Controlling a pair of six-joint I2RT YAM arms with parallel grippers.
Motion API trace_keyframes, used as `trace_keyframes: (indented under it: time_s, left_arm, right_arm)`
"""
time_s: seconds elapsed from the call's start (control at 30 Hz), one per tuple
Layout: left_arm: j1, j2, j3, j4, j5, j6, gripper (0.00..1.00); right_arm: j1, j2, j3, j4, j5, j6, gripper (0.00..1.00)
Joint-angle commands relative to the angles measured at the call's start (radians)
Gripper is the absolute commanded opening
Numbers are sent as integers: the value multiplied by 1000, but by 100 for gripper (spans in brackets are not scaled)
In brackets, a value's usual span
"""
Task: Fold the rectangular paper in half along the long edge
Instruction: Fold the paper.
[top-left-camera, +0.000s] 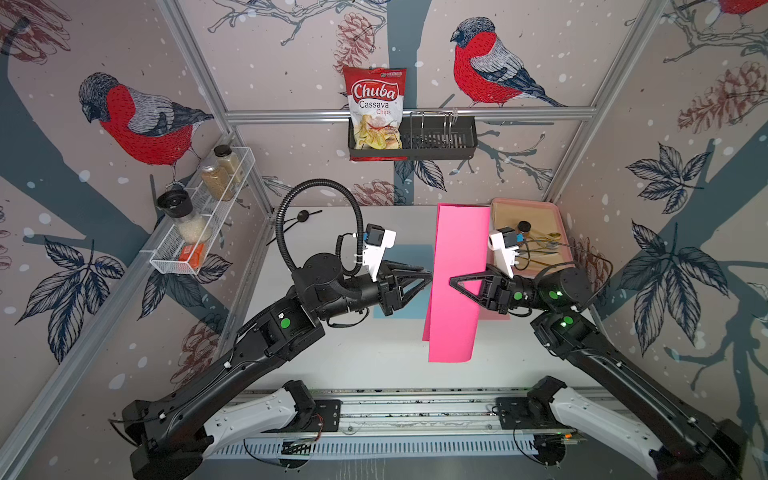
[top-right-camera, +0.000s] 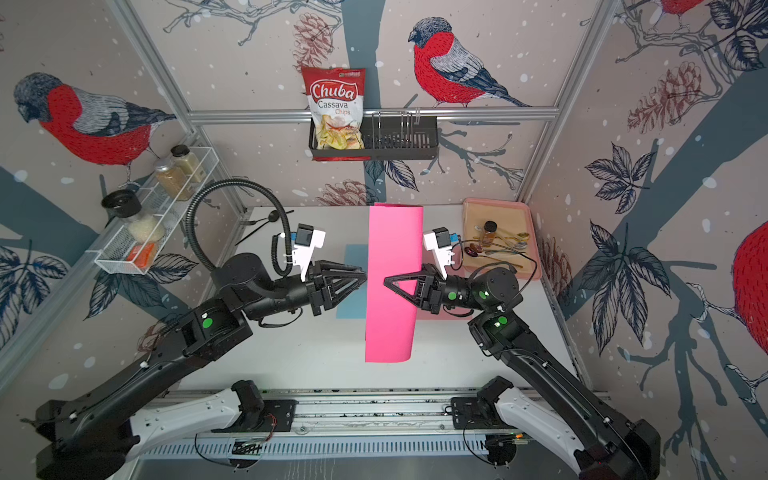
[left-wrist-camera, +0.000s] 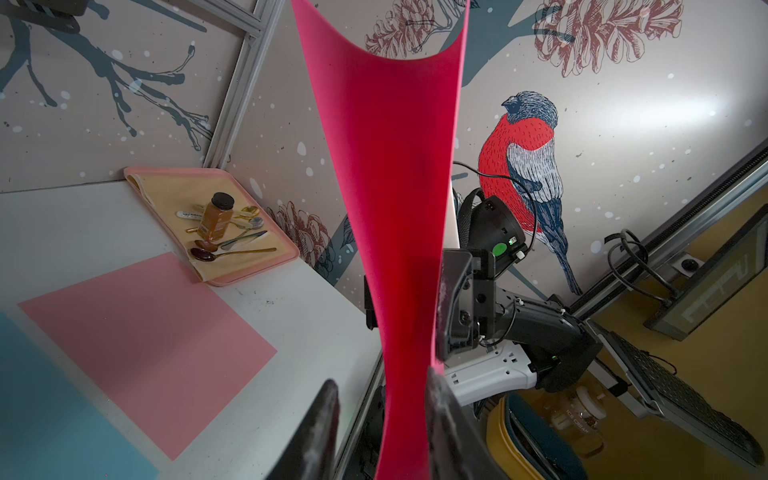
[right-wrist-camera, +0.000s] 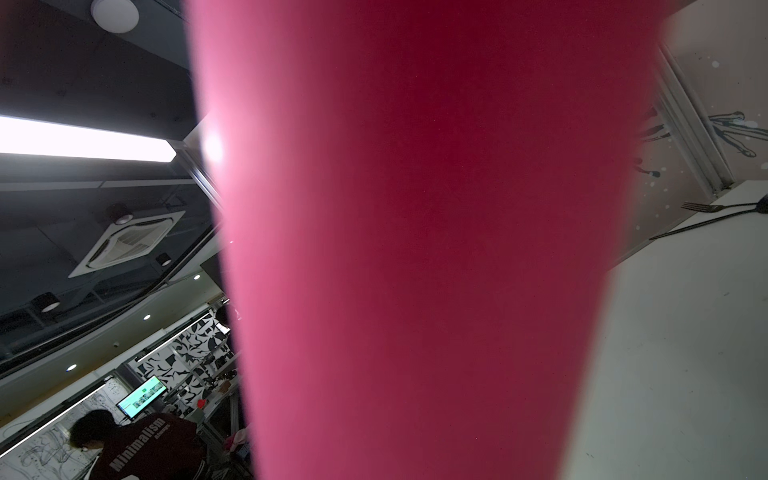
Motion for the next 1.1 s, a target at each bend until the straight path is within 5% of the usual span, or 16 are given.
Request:
trace_keyframes:
  time_s: [0.0, 1.07]
  left_arm:
    - [-1, 0, -4, 36, 10, 5, 38]
    - [-1, -23, -4, 22, 19, -6, 34]
  right_arm:
    - [9, 6, 13, 3, -6, -16, 25]
    - [-1, 15, 11, 4, 21, -22, 24]
